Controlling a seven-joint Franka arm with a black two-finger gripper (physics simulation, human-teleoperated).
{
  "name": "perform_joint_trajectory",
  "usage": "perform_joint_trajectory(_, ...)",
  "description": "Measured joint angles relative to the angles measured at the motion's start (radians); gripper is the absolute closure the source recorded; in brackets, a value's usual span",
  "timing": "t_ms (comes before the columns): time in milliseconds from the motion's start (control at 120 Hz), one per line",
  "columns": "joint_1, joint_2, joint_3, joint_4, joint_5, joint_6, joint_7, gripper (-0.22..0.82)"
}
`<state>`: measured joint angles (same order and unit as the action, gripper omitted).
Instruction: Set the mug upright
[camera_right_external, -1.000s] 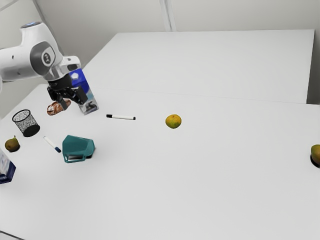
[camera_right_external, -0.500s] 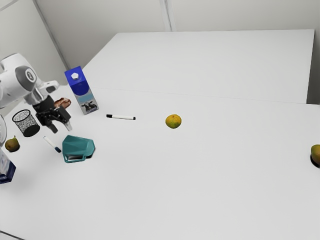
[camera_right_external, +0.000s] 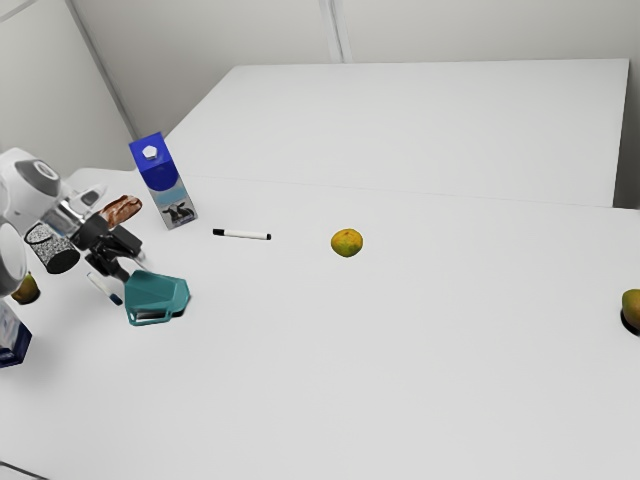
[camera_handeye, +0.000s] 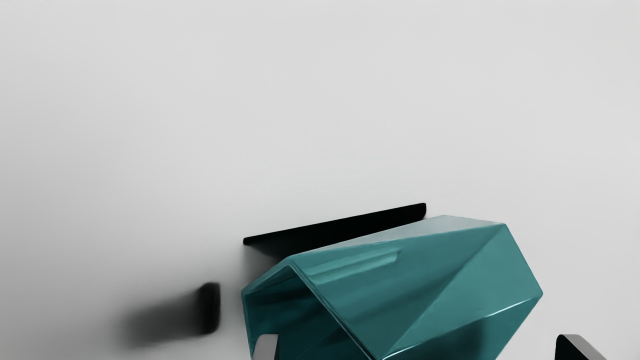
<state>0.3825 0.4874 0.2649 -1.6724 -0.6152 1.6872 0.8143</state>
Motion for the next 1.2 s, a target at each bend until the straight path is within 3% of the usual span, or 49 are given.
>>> perform_joint_trajectory(592,0.038,0.026,0.015,-0.047,-0.218,-0.067,0.065,0.02)
perform_joint_trajectory(983,0.034,0.017,0.016,-0.062,-0.265,-0.087,0.074,0.30)
perform_joint_trajectory(1200,0.032,0.015,0.015,-0.074,-0.277,-0.101,0.077,0.63)
